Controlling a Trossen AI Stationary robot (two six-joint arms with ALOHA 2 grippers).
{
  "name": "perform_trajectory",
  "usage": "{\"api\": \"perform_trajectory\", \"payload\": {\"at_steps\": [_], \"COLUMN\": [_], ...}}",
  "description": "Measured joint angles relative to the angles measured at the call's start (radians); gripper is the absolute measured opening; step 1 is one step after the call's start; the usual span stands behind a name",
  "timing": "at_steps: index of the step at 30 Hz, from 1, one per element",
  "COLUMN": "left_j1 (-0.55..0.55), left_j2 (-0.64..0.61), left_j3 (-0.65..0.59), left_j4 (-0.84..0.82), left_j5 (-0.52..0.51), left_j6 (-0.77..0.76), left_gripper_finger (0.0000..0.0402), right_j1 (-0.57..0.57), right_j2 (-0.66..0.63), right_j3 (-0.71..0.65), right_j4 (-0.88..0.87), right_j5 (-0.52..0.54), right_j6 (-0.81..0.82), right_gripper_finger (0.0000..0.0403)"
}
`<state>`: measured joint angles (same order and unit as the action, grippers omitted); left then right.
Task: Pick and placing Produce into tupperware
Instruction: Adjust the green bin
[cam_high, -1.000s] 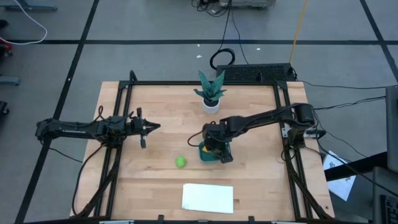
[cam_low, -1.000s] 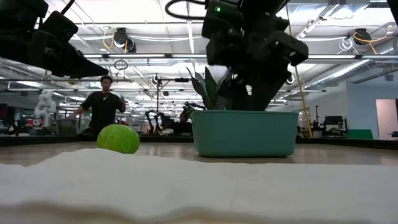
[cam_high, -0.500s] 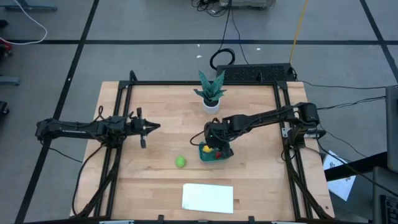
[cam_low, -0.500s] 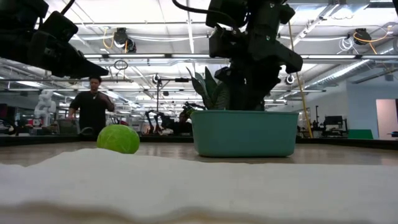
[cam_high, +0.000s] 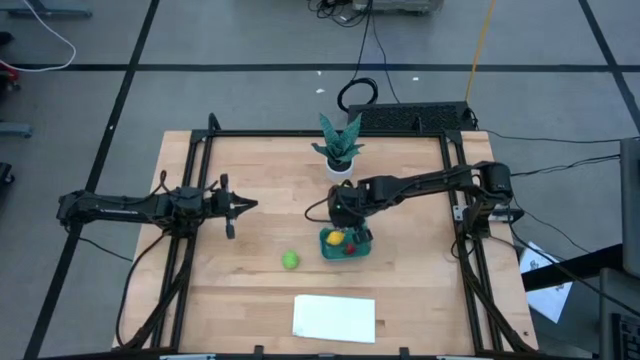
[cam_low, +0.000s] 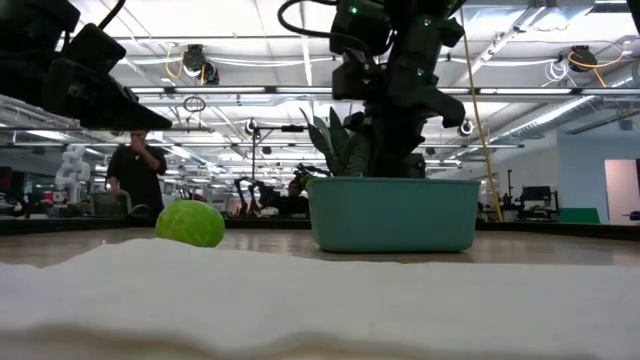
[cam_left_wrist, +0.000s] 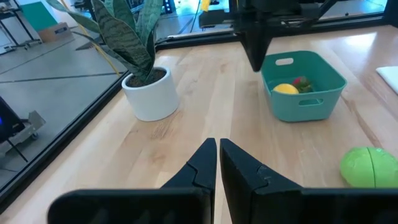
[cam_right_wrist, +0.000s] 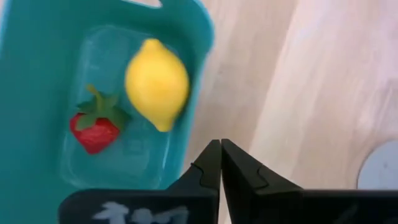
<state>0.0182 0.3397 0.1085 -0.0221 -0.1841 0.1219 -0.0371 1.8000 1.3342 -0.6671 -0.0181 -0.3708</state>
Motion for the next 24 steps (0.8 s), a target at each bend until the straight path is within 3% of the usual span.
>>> {"api": "perform_trajectory", "payload": {"at_steps": [13,24], "left_j1": [0.000,0.000], "left_j2": [0.000,0.000], "left_j3": [0.000,0.000], "left_j4": [-0.005,-0.004], "left_j5": [-0.001,-0.001], "left_j6": [0.000,0.000], "left_gripper_finger": [0.0026,0.0026], "right_j1": [-0.054,-0.043], "right_j2": [0.000,-0.004], "right_j3": [-0.030,-0.071], "right_j4": [-0.135,-0.134], "right_j5": [-0.013,-0.039], "right_j6": [0.056,0.091], "right_gripper_finger": [0.0000,0.0000]}}
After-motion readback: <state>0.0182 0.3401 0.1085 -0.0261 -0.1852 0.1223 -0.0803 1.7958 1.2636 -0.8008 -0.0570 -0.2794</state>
